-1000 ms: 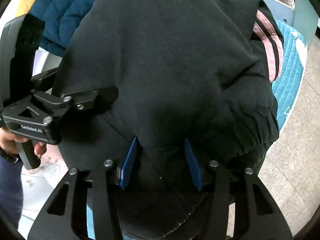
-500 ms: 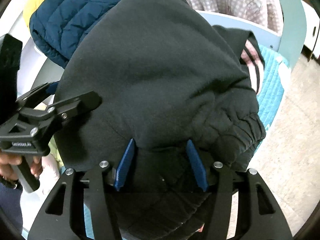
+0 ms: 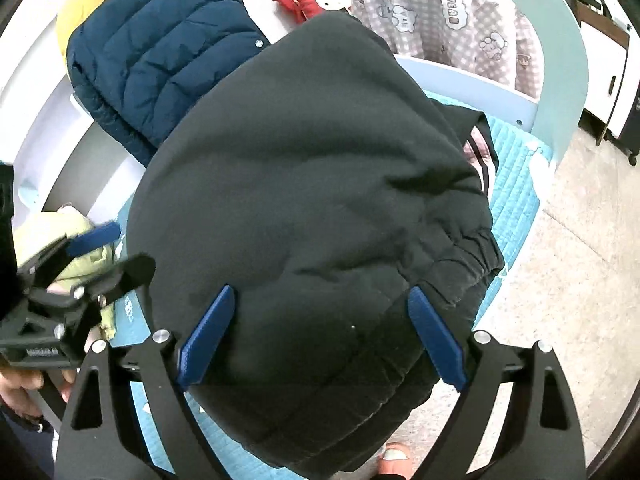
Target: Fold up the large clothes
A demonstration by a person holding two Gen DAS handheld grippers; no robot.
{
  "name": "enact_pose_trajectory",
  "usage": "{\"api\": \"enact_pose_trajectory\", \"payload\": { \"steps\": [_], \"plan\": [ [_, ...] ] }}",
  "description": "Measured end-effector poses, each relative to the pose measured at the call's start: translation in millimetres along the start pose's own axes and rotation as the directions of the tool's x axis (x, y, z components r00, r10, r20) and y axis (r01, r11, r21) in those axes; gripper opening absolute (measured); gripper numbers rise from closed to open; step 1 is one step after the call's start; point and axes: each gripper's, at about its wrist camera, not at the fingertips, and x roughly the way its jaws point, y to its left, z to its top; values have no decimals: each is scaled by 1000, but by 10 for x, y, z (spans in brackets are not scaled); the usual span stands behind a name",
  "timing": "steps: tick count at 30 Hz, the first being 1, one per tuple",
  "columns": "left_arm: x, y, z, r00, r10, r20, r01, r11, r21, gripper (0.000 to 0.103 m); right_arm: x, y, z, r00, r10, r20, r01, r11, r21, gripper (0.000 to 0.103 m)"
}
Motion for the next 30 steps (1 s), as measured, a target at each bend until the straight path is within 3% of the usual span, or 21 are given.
{"api": "enact_pose_trajectory", "payload": {
  "steps": [7,13,18,21,25,27,30],
  "plan": [
    [-266,151,-475,998,56,15,-53,987,-150,98,-118,3,-5,1000,-1,15,2,999,-38,86],
    [-504,257,-1068,997,71,15,-61,938,-342,98,-282,225,-278,997,-38,68,47,990,-130,87],
    [-556,258,-1572,996,85,9,-74,906,-416,98,-299,552,-647,988,-113,107,138,954,-265,88],
    [-624,223,-1880,996,81,23,-64,902,-427,98,-328,715,-939,984,-132,119,161,946,-280,94],
    [-730,170,-2277,996,82,41,-58,913,-404,98,-288,1033,-1465,981,-159,108,186,925,-331,95],
    [-756,190,-2502,997,47,58,-17,901,-433,98,-263,1177,-1714,974,-190,120,220,911,-349,95],
    [-788,280,-2825,995,69,73,-28,890,-456,98,-195,1266,-1921,972,-198,123,229,906,-355,96]
  ]
}}
